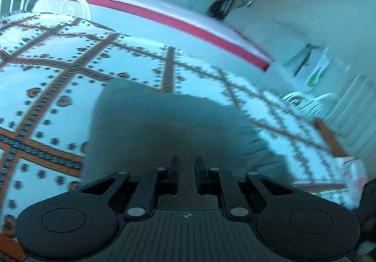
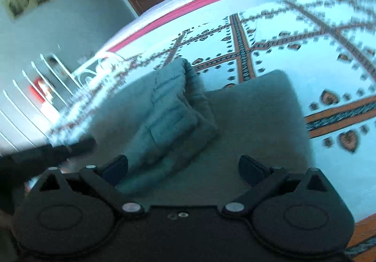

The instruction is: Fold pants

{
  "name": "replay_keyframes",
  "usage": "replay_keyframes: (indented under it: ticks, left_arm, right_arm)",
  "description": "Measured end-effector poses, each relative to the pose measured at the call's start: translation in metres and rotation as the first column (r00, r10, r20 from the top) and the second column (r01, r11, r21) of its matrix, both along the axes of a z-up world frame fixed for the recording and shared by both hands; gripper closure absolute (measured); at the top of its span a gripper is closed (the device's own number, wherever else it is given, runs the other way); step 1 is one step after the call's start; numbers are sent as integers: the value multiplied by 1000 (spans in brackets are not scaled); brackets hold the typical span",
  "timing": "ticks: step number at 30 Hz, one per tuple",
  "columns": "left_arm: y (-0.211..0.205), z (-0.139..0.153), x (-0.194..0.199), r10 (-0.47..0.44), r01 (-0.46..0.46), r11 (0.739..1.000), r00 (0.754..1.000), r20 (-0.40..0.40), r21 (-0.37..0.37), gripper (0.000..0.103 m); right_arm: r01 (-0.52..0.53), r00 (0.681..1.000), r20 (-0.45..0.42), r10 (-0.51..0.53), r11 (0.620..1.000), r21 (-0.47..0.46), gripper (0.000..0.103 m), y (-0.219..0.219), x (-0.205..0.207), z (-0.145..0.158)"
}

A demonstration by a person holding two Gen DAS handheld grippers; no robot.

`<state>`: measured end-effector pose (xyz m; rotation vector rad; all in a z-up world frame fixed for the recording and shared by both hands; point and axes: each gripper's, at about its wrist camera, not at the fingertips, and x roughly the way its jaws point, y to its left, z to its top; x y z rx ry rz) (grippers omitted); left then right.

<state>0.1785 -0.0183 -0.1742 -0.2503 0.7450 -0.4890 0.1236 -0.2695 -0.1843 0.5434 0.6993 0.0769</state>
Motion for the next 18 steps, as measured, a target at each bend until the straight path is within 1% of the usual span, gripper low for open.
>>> replay_keyframes:
  ticks: [1,4,7,9,10,11,12,14,15,17,18]
  left_arm:
    - [-1,-2,2,3,-3,1000,1000,-1,19,91]
    - [5,-10,5,3,-3,1000,999,-34,14,91]
    - [6,-15,7,-4,5,1000,999,-41,20,91]
    - [6,-17,7,-9,10,1000,999,-45,19,91]
    - [5,-18,8,-11,12,1000,999,-45,21,91]
    - [4,-18,9,-11,12,1000,999,-45,22,91]
    - [5,-19,10,-9,10,1000,999,-47,22,91]
    - [4,-19,11,-6,7,1000,999,-53,20,91]
    - [4,-19,11,-5,6,1000,998,-55,22,91]
    - [5,-19,11,-1,3,1000,998,-59,24,91]
    - [5,-19,11,1,0,1000,998,-61,24,91]
  right_arm:
    - [6,1000,5,-6,999,42,8,-2,4,0]
    - [26,1000,8,-28,981,195,8,-9,18,-6]
    - [76,997,-4,-77,964,254,8,-14,35,-12]
    - [99,995,0,-102,956,277,12,-17,44,-15]
    - [111,993,-1,-115,952,284,24,-19,46,-16]
    - [124,992,-6,-128,949,292,56,-22,49,-17]
    - [123,992,-23,-122,944,307,69,-26,52,-20]
    - [118,993,-34,-113,922,368,74,-32,52,-26]
    - [96,995,-25,-93,931,352,75,-30,51,-22]
    - [21,1000,2,-23,968,251,77,-17,49,-5]
    - [-17,1000,11,14,975,223,77,-11,47,1]
